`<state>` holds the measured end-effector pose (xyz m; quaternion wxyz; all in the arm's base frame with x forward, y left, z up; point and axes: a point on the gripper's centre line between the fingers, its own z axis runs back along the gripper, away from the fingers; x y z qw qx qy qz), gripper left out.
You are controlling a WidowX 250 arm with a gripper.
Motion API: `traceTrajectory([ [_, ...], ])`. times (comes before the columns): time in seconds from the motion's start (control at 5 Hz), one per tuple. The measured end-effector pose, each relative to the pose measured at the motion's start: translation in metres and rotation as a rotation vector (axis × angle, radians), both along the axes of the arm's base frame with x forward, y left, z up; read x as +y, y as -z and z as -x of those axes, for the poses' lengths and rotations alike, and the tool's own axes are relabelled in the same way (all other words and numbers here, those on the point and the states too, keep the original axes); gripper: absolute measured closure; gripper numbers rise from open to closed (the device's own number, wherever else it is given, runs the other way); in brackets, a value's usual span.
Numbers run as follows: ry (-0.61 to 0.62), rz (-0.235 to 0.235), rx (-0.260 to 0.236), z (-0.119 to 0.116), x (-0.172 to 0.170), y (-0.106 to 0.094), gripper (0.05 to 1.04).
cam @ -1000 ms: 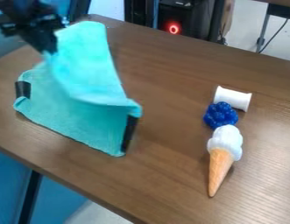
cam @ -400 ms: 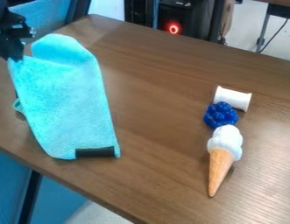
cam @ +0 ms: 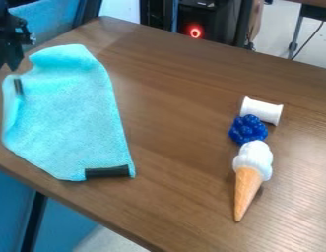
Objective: Fold the cloth from top right to bottom left
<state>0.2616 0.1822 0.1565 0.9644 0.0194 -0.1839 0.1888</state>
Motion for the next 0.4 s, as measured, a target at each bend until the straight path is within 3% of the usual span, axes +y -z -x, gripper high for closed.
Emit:
traceTrajectory([
  [0.2,-0.038,-0.012,0.141,-0.001,0.002,-0.002,0.297],
  [0.4,-0.055,-0.059,0.199,-0.009,-0.006,-0.016,0.088],
])
